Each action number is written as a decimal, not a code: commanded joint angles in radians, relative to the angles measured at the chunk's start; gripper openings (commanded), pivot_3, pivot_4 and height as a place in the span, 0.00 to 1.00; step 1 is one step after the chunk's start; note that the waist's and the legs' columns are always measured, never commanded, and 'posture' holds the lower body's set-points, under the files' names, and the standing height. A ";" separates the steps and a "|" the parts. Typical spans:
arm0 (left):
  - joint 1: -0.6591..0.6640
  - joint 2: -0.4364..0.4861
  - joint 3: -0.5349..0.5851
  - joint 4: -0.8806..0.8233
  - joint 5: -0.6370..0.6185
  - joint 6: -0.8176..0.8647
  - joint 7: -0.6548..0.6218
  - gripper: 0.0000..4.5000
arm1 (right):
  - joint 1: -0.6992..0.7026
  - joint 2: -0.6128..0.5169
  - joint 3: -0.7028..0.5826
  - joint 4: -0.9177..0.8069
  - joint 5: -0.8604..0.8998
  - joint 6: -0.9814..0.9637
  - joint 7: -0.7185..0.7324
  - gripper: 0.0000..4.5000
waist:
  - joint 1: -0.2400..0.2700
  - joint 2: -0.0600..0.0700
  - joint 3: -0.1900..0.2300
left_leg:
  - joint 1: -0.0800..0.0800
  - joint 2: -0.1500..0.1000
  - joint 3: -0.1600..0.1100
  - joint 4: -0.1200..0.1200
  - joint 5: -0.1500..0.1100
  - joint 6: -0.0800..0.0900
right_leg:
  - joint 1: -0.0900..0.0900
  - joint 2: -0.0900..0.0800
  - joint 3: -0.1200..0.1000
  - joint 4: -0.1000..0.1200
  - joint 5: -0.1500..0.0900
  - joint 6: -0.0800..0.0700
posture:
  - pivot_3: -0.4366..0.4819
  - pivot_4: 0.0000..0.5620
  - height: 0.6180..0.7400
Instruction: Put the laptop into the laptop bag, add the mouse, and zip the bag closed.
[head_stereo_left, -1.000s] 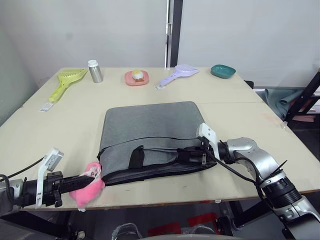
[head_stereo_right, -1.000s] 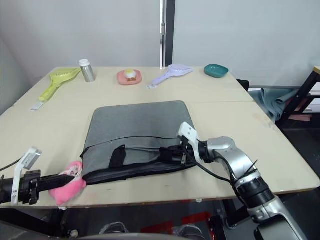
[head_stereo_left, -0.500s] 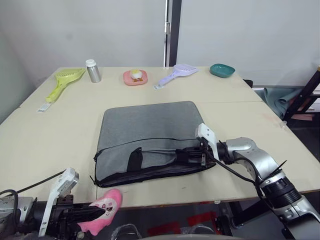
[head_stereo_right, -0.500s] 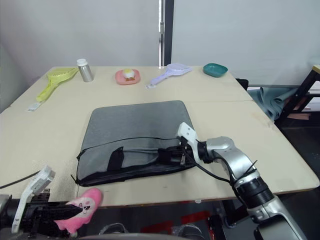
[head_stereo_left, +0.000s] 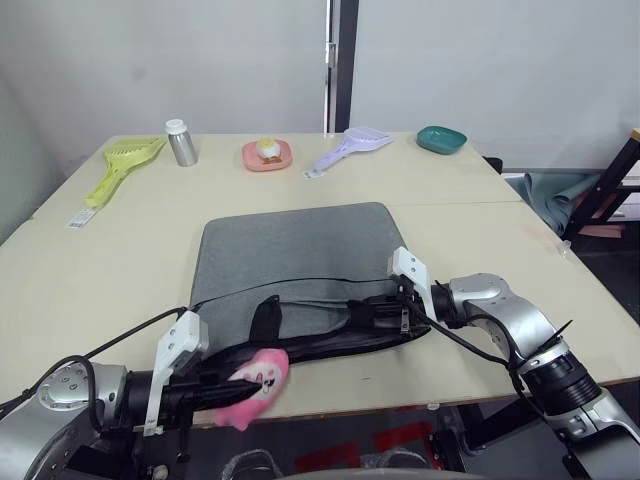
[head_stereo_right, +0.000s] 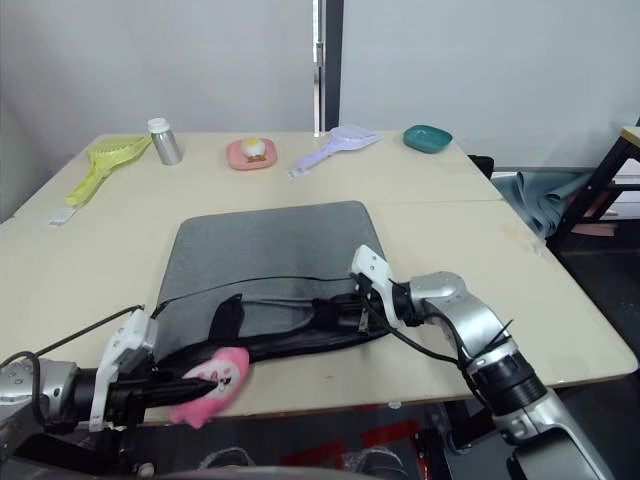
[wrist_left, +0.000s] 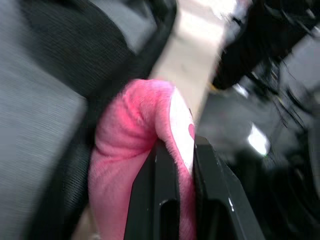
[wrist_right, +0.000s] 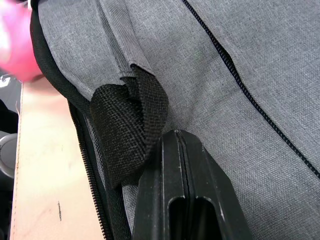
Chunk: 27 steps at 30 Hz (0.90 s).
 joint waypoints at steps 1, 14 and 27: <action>-0.022 0.014 -0.045 0.033 0.024 -0.068 -0.061 0.00 | 0.065 -0.026 0.091 0.086 -0.059 0.091 -0.021 0.00 | 0.000 0.000 0.000 | 0.000 0.000 0.000 0.000 0.000 0.000 | 0.000 0.000 0.000 0.000 0.000 0.000 | 0.48 0.27 1.00; -0.065 0.036 -0.127 0.014 -0.048 -0.111 -0.209 0.00 | 0.066 -0.043 0.085 0.068 -0.053 0.103 -0.019 0.00 | 0.002 0.001 -0.004 | 0.001 0.000 0.001 0.000 0.000 0.000 | 0.001 0.000 0.000 0.001 0.000 -0.001 | 0.48 0.27 1.00; -0.393 -0.091 -0.316 -0.002 -0.109 0.056 -0.104 0.00 | 0.061 -0.067 0.089 0.045 -0.045 0.123 -0.012 0.00 | 0.010 0.003 -0.006 | 0.014 0.000 0.004 0.001 0.000 -0.001 | 0.010 -0.001 0.002 0.002 0.000 -0.001 | 0.48 0.27 1.00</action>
